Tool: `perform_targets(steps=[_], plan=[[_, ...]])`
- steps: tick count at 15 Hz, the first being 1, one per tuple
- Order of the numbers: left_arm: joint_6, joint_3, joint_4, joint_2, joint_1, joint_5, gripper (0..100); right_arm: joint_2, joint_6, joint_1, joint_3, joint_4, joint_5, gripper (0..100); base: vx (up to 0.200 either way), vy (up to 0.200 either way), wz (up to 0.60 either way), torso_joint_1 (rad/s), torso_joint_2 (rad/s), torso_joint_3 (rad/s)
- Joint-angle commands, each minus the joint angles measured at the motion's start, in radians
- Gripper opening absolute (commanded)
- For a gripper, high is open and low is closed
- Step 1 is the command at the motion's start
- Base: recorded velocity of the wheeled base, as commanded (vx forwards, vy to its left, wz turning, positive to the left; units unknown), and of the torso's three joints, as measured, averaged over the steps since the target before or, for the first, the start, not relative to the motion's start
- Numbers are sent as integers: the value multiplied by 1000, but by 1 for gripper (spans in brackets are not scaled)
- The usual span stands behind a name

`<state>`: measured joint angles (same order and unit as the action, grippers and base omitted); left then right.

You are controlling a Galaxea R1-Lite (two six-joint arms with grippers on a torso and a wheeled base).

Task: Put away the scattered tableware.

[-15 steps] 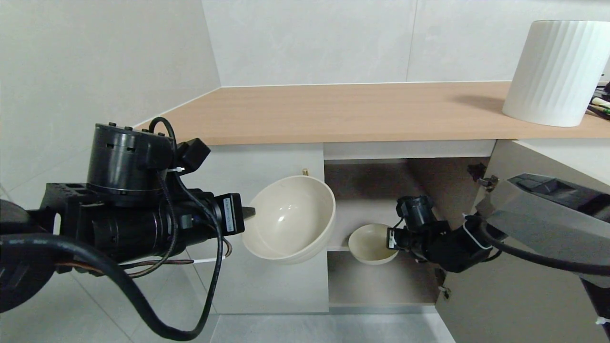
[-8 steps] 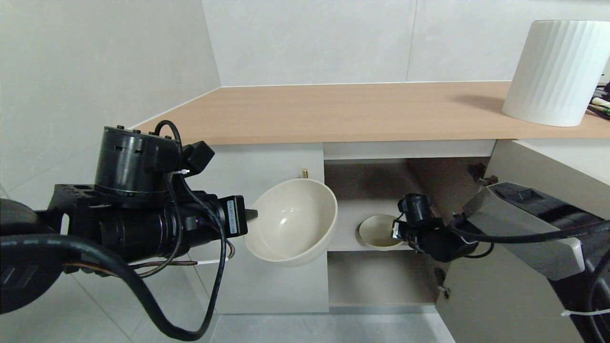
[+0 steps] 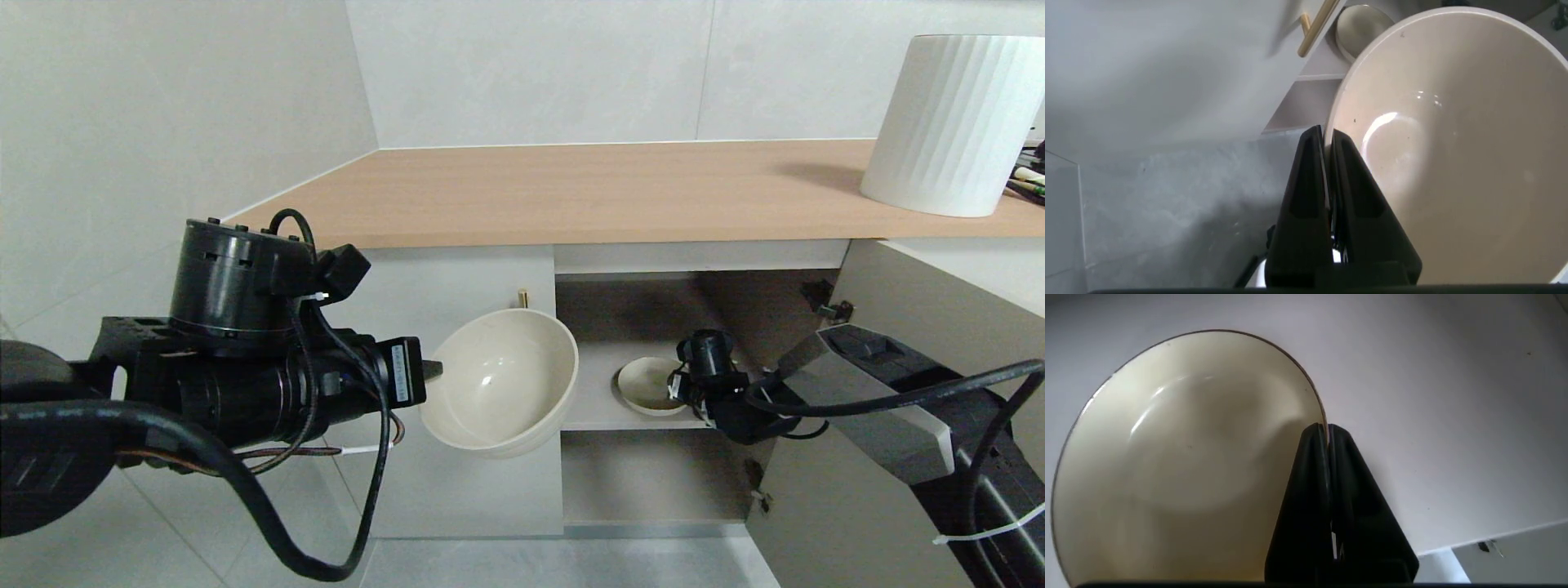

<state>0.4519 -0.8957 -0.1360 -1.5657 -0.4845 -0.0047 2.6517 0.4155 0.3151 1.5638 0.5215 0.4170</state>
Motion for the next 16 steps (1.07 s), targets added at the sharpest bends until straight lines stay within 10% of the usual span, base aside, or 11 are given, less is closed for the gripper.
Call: perform_targets(steps=[1, 5, 6, 11, 16], plan=[[1, 0, -1, -4, 0, 0, 0, 19, 0, -4, 22, -1, 5, 0, 0, 0, 0, 0, 0, 0], [1, 0, -1, -8, 0, 0, 0, 14, 0, -7, 28, -20, 22, 0, 0, 0, 0, 0, 0, 0], [1, 0, -1, -8, 1, 2, 0, 14, 2, -7, 28, -20, 22, 100, 0, 0, 0, 0, 0, 0], [1, 0, -2, -27, 0, 2, 0, -47, 34, -1, -16, -23, 26, 100, 0, 0, 0, 0, 0, 0], [-1, 0, -4, -120, -49, 28, 0, -409, 34, 110, -370, -28, -34, 100, 0, 0, 0, 0, 0, 0]])
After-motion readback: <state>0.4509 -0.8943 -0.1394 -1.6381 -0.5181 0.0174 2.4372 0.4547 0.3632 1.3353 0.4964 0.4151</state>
